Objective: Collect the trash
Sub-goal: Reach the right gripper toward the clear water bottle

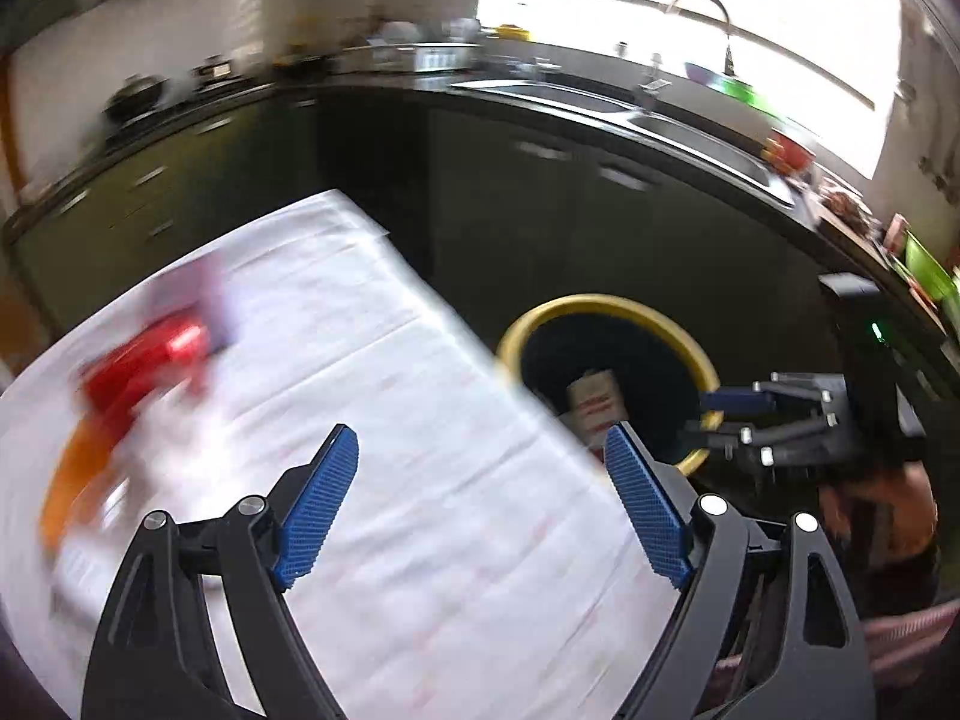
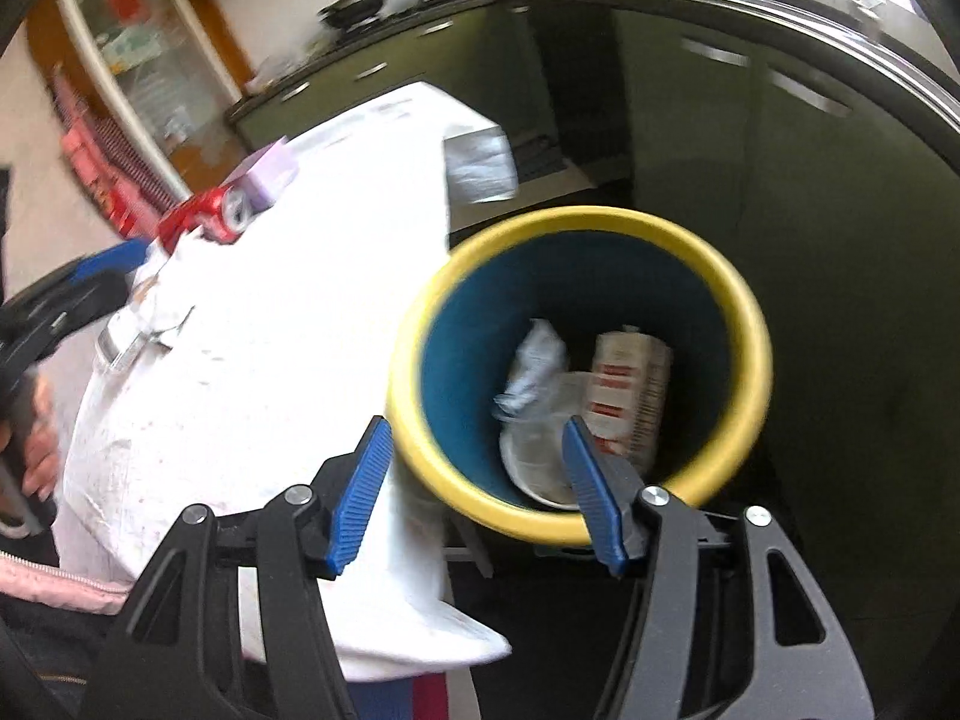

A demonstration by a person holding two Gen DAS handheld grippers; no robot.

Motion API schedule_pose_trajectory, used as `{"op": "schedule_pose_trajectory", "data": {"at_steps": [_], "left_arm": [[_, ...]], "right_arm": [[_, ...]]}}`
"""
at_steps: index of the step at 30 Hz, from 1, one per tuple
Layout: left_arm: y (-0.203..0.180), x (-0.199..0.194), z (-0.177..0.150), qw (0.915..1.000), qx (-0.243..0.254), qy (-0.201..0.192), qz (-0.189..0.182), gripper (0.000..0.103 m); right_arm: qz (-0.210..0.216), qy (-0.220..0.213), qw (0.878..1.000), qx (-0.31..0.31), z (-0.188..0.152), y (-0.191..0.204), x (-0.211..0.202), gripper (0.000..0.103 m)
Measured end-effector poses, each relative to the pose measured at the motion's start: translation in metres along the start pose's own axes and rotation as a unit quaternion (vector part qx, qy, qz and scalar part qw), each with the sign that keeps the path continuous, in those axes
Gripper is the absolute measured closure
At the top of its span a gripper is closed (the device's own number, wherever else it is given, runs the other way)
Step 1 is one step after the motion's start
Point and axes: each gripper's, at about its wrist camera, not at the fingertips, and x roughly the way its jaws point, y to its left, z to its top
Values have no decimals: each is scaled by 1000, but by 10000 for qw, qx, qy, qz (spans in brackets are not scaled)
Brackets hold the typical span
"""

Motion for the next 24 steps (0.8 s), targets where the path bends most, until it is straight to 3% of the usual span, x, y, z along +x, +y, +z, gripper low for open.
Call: {"op": "schedule_pose_trajectory", "data": {"at_steps": [6, 12, 17, 24], "left_arm": [[84, -73, -65, 9926, -714, -114, 979, 15], [143, -122, -109, 9818, -1051, -294, 1554, 15], [179, -137, -131, 9795, -1337, -360, 1466, 13], [200, -143, -153, 9808, -1445, -354, 1261, 13]], "right_arm": [[351, 96, 9976, -583, 26, 76, 26, 47], [747, 81, 9901, -1186, 50, 168, 47, 47], [878, 100, 9824, -1646, 66, 237, 66, 47], [542, 306, 9850, -1607, 83, 276, 109, 47]]}}
